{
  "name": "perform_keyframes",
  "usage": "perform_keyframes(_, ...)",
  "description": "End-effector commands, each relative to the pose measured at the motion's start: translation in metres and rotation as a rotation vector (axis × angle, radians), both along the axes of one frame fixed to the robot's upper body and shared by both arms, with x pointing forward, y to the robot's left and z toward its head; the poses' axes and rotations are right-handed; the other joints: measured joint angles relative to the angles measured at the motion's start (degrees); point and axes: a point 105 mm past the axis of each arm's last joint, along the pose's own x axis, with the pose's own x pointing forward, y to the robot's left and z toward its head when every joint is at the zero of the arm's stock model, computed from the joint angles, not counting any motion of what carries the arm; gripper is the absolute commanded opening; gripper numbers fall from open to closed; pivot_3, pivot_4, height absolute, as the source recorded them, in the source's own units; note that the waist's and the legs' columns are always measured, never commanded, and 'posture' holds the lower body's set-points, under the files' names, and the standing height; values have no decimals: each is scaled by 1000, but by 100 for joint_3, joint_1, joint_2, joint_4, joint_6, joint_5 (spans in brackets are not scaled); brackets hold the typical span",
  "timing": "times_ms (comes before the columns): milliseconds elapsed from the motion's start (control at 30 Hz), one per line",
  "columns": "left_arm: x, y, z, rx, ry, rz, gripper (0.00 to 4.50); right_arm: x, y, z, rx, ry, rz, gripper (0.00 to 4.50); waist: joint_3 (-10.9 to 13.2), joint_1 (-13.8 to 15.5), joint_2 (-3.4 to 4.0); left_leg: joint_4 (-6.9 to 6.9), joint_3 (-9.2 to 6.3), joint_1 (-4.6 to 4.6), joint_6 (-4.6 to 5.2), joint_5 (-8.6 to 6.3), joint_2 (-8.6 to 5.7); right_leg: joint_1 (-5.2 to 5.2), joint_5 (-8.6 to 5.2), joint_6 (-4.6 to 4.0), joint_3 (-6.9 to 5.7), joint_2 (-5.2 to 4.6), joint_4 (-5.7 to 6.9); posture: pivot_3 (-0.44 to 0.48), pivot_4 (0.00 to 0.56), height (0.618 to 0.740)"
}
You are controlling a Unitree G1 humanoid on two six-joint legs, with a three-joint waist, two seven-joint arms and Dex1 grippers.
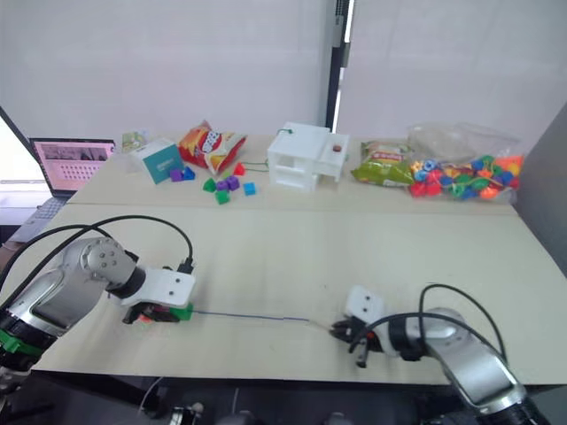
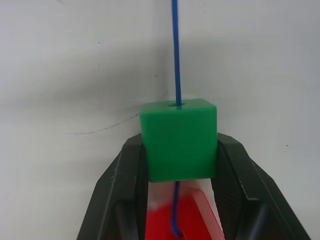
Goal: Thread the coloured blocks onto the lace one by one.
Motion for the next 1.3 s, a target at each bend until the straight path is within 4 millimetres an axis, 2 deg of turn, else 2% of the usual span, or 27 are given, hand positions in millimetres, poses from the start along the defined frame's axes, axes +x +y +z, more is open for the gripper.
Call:
perform_keyframes(33,-6,21,-18,55,62,64,1216,5,-41,1,-74,-16,-115,0,-4,-1,5,-1,1,6,0,0,2,4,0,0,0,1,0,0,150,740)
perform_keyframes(200,-7,25,-21,51,61,91,1216,4,-51,4,-73,-29,-147,0,-16,-41,25,-14,8,38,0,0,10,28,-4,-5,8,8,-1,0,150,740)
perform_keyframes(400,-3,31,-20,58,36,132,1216,3,-46,4,-69,-29,-145,0,-20,-55,32,-19,8,60,3,-2,10,51,-15,-5,9,8,-3,0,150,740)
perform_keyframes(667,0,34,-21,63,17,156,1216,5,-62,4,-131,-29,-196,0,-23,-51,37,-19,7,72,3,-2,11,66,-16,-6,9,7,-4,0,150,740)
perform_keyframes(867,6,31,-19,48,-1,168,1216,0,-59,6,-110,-28,-217,0,-24,-26,39,-18,7,73,3,-2,10,70,-18,-3,9,5,-6,0,150,740)
perform_keyframes(1033,16,23,-16,33,-27,156,1216,-3,-66,6,-108,-36,-263,0,-26,25,42,-15,6,73,3,-2,8,76,-20,1,8,4,-7,0,150,740)
perform_keyframes(1233,37,13,-8,24,-86,137,1216,-1,-49,5,-75,-36,-231,0,-26,60,42,-11,4,72,3,-2,7,80,-23,4,8,5,-11,0,150,740)
perform_keyframes(1300,38,13,-9,20,-78,141,1216,-1,-43,4,-65,-32,-216,0,-26,45,42,-10,5,68,3,-1,8,79,-24,4,8,7,-16,0,150,740)
